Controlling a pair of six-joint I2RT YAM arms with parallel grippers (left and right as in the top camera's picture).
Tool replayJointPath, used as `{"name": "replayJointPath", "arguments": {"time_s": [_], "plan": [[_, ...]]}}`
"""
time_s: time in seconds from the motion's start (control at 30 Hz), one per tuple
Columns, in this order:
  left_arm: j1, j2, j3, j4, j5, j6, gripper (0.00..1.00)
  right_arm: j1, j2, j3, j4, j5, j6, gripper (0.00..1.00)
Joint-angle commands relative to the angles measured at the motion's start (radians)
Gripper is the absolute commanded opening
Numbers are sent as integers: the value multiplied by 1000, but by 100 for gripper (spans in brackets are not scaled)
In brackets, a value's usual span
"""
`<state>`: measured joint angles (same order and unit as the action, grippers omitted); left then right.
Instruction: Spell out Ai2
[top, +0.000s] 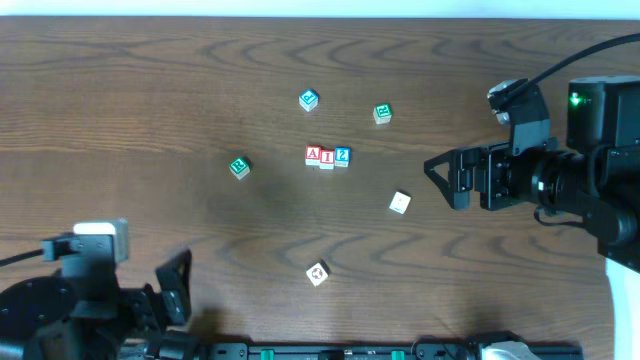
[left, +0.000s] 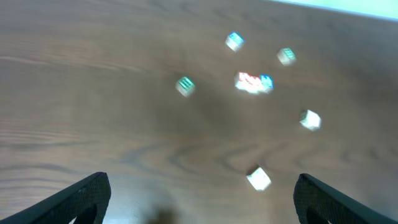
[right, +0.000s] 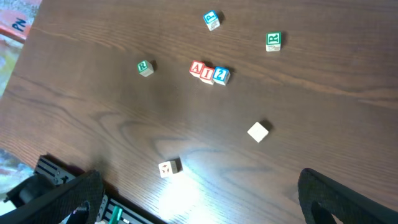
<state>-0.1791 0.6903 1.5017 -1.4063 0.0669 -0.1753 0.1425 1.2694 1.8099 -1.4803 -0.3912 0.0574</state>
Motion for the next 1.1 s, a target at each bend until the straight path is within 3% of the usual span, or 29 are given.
{"name": "replayJointPath", "arguments": {"time_s": [0.0,0.23,0.67,1.07], "plan": [[84,-26,-21,58,-101,33,95,4,0,7,-1,2,-10,99],[236,-199,-366,406,-99,193,95,4,0,7,-1,2,-10,99],[251,-539,-1114,866,-23,198,95,4,0,7,-1,2,-10,99],[251,-687,-1348,943,12,198,95,4,0,7,-1,2,-10,99]]}}
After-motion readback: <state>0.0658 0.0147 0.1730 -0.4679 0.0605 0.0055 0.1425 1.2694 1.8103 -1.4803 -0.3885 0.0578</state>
